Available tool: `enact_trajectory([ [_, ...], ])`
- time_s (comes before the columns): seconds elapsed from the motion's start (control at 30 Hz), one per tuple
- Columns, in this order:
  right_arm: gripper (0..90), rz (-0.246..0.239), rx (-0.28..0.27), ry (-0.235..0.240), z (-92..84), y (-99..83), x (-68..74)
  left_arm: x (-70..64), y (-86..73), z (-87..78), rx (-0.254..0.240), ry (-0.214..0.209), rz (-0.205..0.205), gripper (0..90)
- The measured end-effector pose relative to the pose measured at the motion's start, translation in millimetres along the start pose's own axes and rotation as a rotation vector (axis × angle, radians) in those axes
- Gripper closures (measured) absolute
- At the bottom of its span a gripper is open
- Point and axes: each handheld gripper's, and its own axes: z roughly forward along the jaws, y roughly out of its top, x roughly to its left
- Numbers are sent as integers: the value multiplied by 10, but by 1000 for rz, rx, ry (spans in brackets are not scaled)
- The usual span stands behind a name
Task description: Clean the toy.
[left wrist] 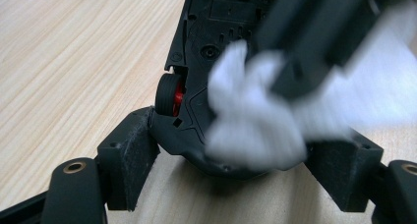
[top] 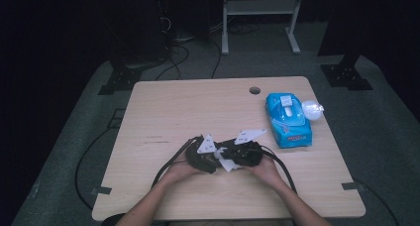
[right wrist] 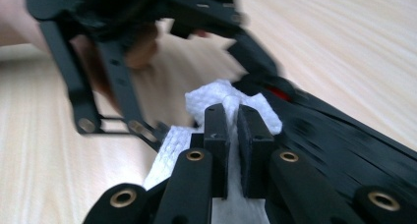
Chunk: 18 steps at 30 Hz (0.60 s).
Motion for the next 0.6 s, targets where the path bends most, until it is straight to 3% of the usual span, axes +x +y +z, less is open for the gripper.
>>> enact_trajectory([
  [0.1,831,-21,13,6,42,25,44,0,-11,0,-2,-2,-2,237],
  [0.17,831,-32,16,-20,11,23,18,5,-12,-4,0,-6,-5,237],
  [0.2,831,-25,18,-63,-70,-3,-56,3,-10,-3,0,-2,2,237],
  [0.27,831,-22,18,-80,-109,-19,-85,1,-8,-4,4,1,6,237],
  [0.3,831,4,12,-125,-230,-75,-160,2,-12,-9,4,0,4,237],
  [0.4,831,7,12,-154,-313,-120,-192,3,-13,-10,4,-1,3,237],
  [0.57,831,30,-11,-83,-181,-118,-73,-7,4,9,4,1,-10,237],
  [0.6,830,-10,5,-72,-114,-88,7,-5,0,2,5,-1,-12,238],
])
